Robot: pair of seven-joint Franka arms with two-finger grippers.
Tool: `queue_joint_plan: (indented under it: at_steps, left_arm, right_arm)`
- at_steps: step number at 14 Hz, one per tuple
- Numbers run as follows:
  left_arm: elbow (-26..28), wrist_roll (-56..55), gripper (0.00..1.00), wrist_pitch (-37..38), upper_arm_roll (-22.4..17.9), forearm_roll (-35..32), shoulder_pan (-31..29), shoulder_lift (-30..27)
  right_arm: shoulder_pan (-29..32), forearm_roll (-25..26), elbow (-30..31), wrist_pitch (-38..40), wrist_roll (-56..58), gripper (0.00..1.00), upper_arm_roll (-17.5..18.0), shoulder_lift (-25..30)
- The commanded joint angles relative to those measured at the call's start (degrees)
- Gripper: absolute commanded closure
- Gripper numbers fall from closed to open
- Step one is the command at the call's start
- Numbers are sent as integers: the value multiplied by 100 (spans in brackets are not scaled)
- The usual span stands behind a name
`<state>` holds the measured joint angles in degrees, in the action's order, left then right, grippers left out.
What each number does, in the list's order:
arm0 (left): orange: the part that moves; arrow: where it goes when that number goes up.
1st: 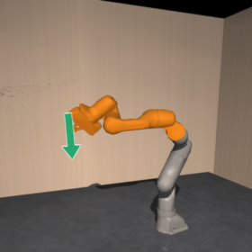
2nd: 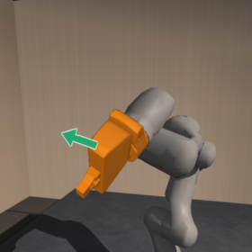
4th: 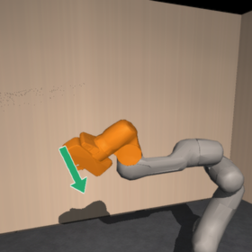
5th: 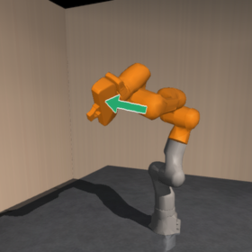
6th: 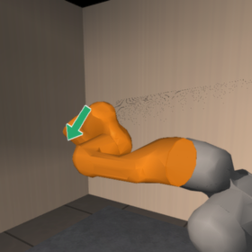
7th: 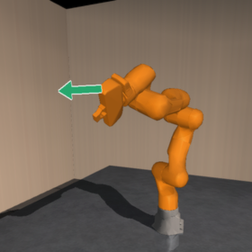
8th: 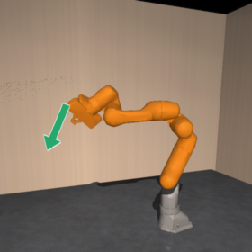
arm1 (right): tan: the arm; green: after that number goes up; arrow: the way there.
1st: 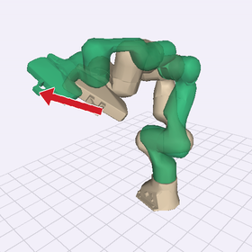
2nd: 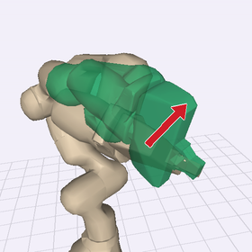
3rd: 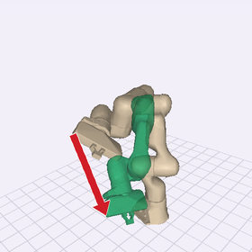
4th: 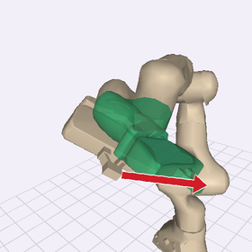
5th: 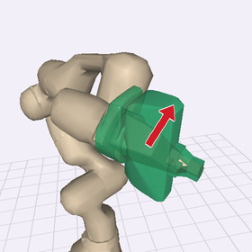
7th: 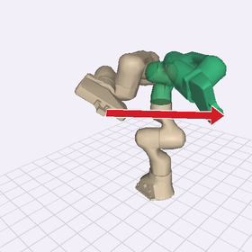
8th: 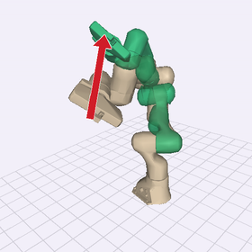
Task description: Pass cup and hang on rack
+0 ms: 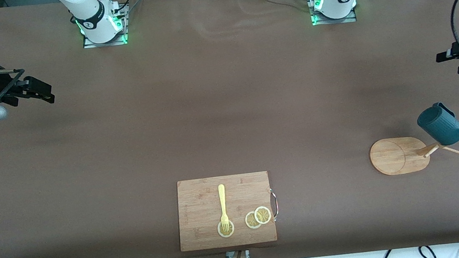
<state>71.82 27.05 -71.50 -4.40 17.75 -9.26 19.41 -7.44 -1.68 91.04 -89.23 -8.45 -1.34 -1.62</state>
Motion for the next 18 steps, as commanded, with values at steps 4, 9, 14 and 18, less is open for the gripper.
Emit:
queue_joint_plan:
  at_steps: [4,9,14,18]
  left_arm:
    - [95,-129,0,-1329,552,-1860,635,-401]
    - [340,-1630,0,-1288,774,-1890,698,-972]
    - [526,-1896,0,-1094,774,-1714,697,-1220]
    - [526,-2476,0,-883,774,-1687,750,-1290]
  right_arm:
    - [93,-26,19,151,63,0,55,48]
    - [85,-35,27,152,54,0,63,48]
    - [93,-35,36,160,54,0,55,21]
    - [67,-35,28,134,54,0,90,21]
